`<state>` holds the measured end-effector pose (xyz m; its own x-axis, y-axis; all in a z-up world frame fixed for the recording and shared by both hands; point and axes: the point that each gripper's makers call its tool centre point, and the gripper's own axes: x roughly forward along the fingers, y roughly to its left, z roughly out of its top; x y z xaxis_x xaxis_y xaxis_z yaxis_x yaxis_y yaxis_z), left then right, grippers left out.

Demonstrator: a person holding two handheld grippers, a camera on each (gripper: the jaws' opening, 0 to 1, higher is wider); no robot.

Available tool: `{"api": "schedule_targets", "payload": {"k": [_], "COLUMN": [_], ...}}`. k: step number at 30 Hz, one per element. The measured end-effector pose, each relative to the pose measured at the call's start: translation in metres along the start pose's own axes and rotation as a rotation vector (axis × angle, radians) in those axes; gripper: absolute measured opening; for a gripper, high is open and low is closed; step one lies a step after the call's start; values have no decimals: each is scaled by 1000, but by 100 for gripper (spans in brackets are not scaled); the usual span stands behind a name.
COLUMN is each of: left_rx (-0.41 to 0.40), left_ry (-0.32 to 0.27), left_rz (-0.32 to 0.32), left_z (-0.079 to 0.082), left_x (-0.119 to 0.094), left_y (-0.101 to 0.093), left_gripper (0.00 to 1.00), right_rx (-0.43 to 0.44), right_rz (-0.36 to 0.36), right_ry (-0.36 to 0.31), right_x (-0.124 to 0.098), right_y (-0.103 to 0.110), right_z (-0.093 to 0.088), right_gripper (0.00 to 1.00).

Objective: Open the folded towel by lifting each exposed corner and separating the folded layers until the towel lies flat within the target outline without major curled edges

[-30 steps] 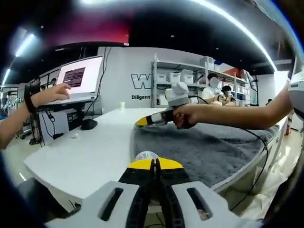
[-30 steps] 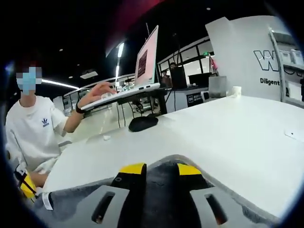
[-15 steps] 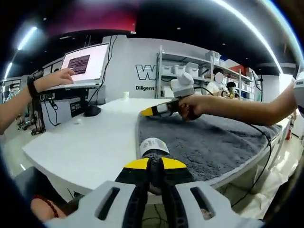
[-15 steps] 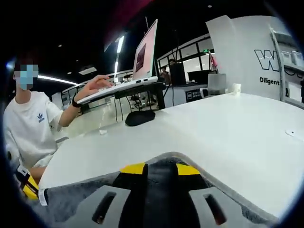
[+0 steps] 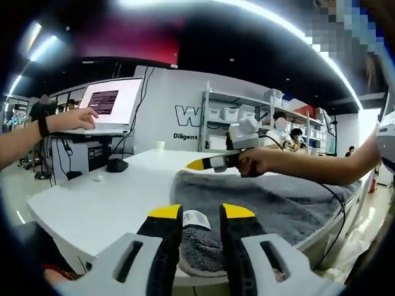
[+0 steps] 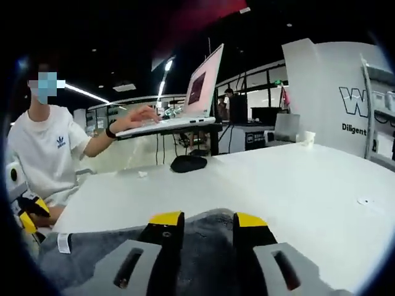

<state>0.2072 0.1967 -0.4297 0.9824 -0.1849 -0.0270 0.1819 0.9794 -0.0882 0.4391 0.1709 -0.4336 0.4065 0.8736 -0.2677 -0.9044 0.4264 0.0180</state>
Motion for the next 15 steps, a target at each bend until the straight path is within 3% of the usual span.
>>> {"api": "schedule_targets", "payload": {"k": [7, 14, 15], "left_rx": [13, 5, 4], "left_ry": [-8, -26, -30], "left_rz": [-15, -35, -41], "left_z": [5, 10, 11], "left_x": [8, 14, 14], "left_y": [-7, -15, -17], "left_gripper": [55, 62, 62], "right_rx": [-86, -122, -125], "right_rz": [-18, -46, -56], "right_ry": [-38, -50, -63], "right_x": [-38, -71, -84], "right_y": [2, 0, -1], "right_z": [16, 23, 25], "right_gripper": [47, 53, 53]}}
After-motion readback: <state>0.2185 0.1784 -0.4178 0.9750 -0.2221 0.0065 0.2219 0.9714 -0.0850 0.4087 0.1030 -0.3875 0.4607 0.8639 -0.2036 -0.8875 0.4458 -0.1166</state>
